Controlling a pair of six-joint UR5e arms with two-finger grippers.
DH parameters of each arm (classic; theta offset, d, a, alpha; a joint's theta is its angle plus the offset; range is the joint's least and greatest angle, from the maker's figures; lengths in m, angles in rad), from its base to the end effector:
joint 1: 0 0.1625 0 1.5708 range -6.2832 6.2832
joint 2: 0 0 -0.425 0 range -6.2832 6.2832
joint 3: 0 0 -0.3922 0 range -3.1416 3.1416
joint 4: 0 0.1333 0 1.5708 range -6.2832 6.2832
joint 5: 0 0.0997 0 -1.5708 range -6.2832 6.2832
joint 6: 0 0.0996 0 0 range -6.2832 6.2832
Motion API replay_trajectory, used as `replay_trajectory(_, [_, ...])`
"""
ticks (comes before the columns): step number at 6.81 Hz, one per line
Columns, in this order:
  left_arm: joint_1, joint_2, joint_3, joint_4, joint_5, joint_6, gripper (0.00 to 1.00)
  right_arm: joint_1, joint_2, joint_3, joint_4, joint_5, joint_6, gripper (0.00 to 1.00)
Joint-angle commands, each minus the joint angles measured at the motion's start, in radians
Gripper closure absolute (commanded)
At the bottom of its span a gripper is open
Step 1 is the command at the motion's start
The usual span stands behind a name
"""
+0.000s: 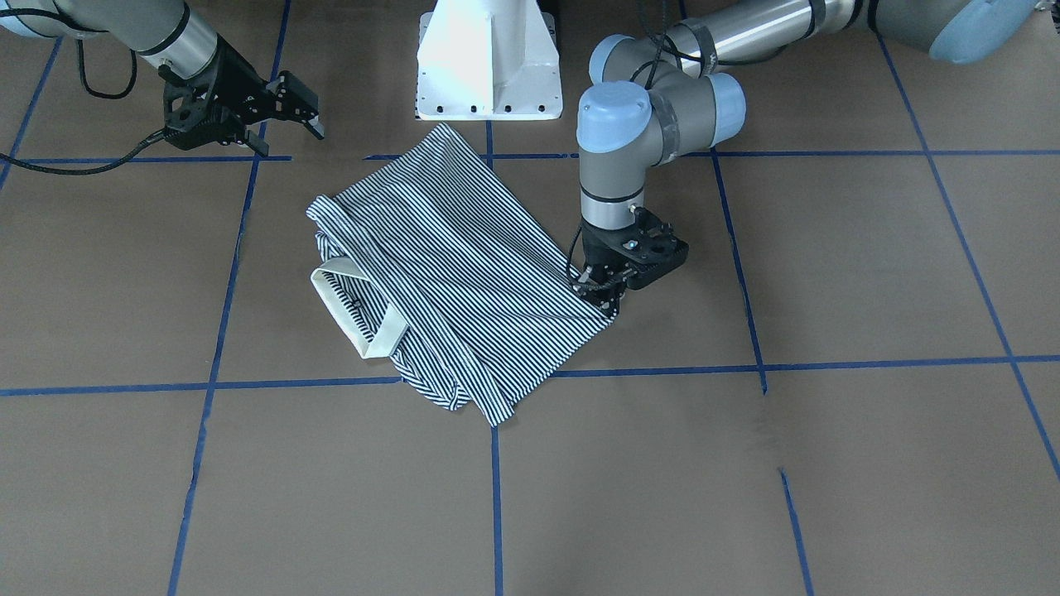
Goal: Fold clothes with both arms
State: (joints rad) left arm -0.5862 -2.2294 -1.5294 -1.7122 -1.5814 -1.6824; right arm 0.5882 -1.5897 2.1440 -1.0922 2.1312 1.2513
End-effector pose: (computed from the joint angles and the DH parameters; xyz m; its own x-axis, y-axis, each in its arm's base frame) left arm 0.5273 -0.5089 0.2753 0.5399 -0.4922 -0.6828 0.6110 0.7871 -0.0843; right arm -0.3289 -0.3160 0.3386 0.4330 -0.0310 0.9009 0.0482 0.9988 0.0112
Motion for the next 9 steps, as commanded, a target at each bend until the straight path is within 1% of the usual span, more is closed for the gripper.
replay_trajectory(1, [-0.076, -0.143, 0.265, -0.18, 0.058, 0.108, 1.0, -0.002, 0.005, -0.016, 0.002, -0.005, 0.0, 0.0])
replay_trajectory(2, [-0.09, -0.215, 0.388, -0.281, 0.081, 0.157, 1.0, -0.002, 0.022, -0.022, 0.0, -0.016, 0.0, 0.0])
replay_trajectory(3, [-0.104, -0.254, 0.466, -0.378, 0.116, 0.221, 1.0, -0.002, 0.025, -0.022, 0.0, -0.019, 0.0, 0.0])
replay_trajectory(4, [-0.107, -0.281, 0.565, -0.485, 0.164, 0.268, 1.0, -0.002, 0.025, -0.021, 0.0, -0.019, 0.0, 0.0])
replay_trajectory(5, [-0.106, -0.295, 0.607, -0.533, 0.176, 0.271, 0.93, -0.002, 0.031, -0.022, -0.002, -0.019, 0.0, 0.0])
replay_trajectory(6, [-0.103, -0.297, 0.614, -0.534, 0.188, 0.32, 0.01, -0.004, 0.042, -0.022, -0.005, -0.026, 0.0, 0.0])
replay_trajectory(7, [-0.106, -0.299, 0.612, -0.535, 0.199, 0.373, 0.0, -0.004, 0.069, -0.029, -0.011, -0.031, 0.0, 0.0])
replay_trajectory(8, [-0.135, -0.299, 0.6, -0.535, 0.187, 0.442, 0.0, -0.007, 0.106, -0.051, -0.027, -0.063, 0.0, 0.0])
replay_trajectory(9, [-0.15, -0.296, 0.579, -0.517, 0.126, 0.47, 0.0, -0.017, 0.166, -0.056, -0.128, -0.12, -0.003, 0.0])
